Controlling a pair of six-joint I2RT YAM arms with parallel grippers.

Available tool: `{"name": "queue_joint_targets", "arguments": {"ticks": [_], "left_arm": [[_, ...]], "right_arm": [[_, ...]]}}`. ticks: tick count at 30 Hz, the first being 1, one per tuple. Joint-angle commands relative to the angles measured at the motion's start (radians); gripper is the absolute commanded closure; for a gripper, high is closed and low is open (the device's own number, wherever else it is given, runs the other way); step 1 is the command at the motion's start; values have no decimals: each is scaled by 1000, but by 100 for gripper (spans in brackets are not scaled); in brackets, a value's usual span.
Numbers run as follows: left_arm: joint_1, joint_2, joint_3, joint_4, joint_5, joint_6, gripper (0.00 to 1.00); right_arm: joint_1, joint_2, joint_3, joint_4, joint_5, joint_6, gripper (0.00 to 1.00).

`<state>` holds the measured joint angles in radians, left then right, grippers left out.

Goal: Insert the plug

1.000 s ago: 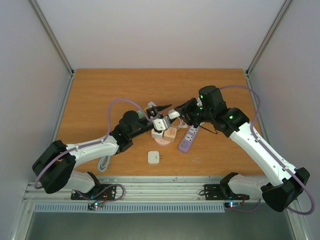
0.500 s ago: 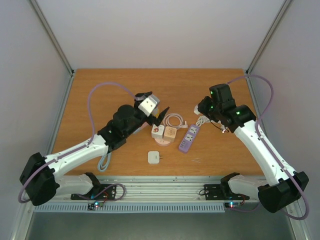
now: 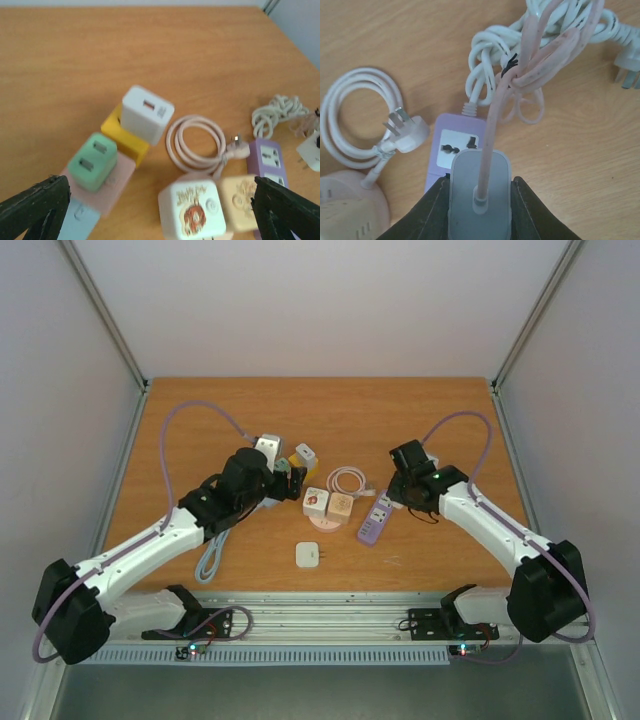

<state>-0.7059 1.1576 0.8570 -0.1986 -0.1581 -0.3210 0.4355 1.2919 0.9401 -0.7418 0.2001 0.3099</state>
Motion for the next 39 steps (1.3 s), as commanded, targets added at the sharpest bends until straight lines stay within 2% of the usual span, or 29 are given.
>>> {"name": "queue_joint_targets", "arguments": {"ticks": [1,10,16,22,30,39], "left_arm": [[6,-51,-46,-43,48,-91,1],[11,-59,-49,-44,57,-86,1],[14,-49,-40,-47,58,-76,1],[16,-54,-42,-53,48,-76,0],[22,-68,-48,-54,29,-66,1],[30,-79,-45,-67,9,-60,1]], "right_arm": [[42,24,-37,112,90,37,99],[81,85,-73,189,202,108,99],[81,113,-79,208,203,145,99],[89,132,-86,188,173,182,99],[122,131,-76,125,233,192,99],[186,221,-97,133,297,249,99]]}}
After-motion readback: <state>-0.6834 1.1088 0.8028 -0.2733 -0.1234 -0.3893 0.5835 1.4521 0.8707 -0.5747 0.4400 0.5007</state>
